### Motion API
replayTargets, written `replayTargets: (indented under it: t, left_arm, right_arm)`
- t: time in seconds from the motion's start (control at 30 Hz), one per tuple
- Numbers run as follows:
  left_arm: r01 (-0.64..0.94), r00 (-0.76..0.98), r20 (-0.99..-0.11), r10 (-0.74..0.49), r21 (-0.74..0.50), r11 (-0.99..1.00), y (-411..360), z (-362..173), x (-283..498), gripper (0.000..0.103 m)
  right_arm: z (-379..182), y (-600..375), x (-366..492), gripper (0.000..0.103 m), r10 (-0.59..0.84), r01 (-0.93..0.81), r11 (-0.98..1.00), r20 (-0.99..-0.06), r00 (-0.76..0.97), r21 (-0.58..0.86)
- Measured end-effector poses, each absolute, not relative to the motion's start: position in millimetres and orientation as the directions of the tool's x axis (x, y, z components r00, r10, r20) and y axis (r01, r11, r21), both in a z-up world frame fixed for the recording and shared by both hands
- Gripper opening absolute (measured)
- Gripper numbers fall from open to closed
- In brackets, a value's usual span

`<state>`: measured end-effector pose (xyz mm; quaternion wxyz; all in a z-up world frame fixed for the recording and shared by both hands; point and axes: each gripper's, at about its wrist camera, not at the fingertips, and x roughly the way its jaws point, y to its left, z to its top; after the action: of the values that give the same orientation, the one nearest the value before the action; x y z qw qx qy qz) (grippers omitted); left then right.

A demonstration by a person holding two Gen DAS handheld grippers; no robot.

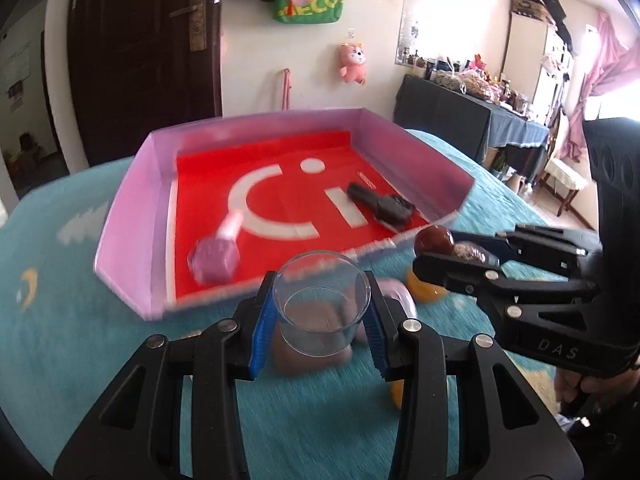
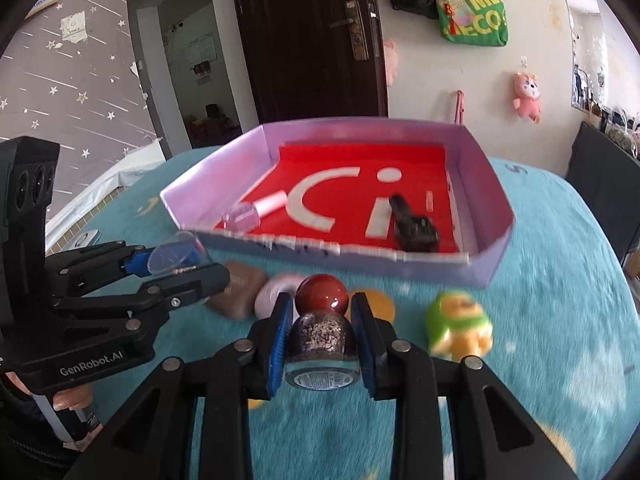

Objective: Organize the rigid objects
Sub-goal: 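Carry the cup and jar into the pink box and open both tools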

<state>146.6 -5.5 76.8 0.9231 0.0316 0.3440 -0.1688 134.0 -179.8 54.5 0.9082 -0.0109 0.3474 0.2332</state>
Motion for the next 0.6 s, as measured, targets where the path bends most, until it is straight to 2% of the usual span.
replayTargets:
  t: [0.27,0.6]
  left_arm:
    - [0.409,0.628,-0.700,-0.339,-0.074,0.910,-5.6,73.1,200.4,0.038]
    - [0.463,0.568,-0.746,-0.347,-0.059,0.884,-6.9,61.1,233.5,0.038]
  right_arm:
    - [69.3,-168.5,191.7,0.033,0.443,-0.478,0.868,-0.641,0.627,0.131]
    - [56.0,-157.8,241.7,0.032,0.461,-0.543,0.829,-0.710,0.532,0.132]
